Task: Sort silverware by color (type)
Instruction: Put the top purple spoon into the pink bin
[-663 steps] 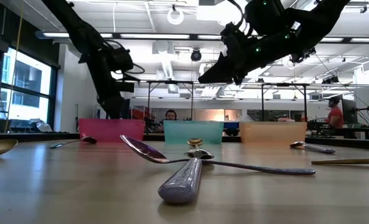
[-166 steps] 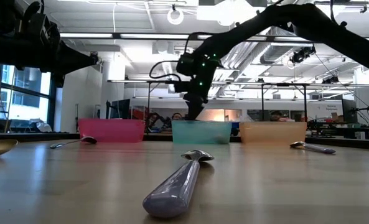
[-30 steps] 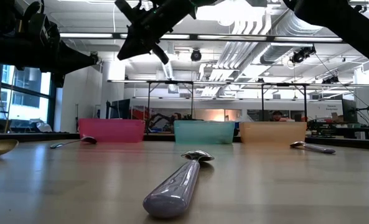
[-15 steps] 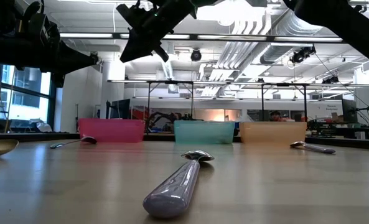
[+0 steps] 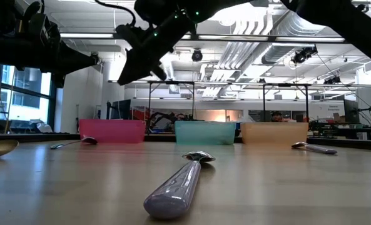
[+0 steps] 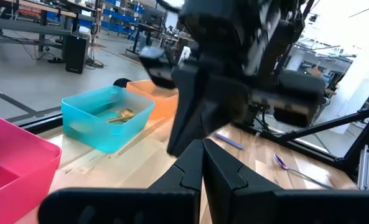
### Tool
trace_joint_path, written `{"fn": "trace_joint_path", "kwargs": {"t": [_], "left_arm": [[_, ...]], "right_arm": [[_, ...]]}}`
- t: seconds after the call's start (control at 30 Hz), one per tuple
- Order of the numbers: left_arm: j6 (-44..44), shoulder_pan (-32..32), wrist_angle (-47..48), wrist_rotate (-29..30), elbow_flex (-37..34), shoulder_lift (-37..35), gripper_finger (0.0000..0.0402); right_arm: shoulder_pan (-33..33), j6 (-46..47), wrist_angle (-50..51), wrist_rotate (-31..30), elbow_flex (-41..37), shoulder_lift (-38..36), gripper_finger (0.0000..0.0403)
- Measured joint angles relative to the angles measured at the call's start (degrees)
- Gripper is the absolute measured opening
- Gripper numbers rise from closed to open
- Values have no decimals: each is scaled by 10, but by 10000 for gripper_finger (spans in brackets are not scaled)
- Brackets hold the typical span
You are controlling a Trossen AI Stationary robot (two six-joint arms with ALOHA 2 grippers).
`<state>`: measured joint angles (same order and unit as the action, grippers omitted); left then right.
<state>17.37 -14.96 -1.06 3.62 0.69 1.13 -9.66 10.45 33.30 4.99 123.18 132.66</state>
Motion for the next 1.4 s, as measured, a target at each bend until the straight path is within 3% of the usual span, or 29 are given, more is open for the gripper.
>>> {"fn": "trace_joint_path", "kwargs": {"t": [0.47, 0.67, 0.83, 0.97, 1.2, 1.4], "left_arm": [[0, 0, 0, 0, 0, 0, 0], [0, 0, 0, 0, 0, 0, 0], [0, 0, 0, -1, 0, 0, 0], [0, 0, 0, -1, 0, 0, 0], [0, 0, 0, 0, 0, 0, 0], [0, 0, 0, 0, 0, 0, 0]], "right_arm": [[8, 1, -295, 125, -216, -34, 0], [12, -8, -399, 134, -337, -74, 0], [10, 41, -529, 150, -447, -120, 0], [7, 71, -574, 110, -521, -164, 0], [27, 144, -553, 14, -621, -254, 0], [63, 218, -459, -54, -663, -334, 0]]}}
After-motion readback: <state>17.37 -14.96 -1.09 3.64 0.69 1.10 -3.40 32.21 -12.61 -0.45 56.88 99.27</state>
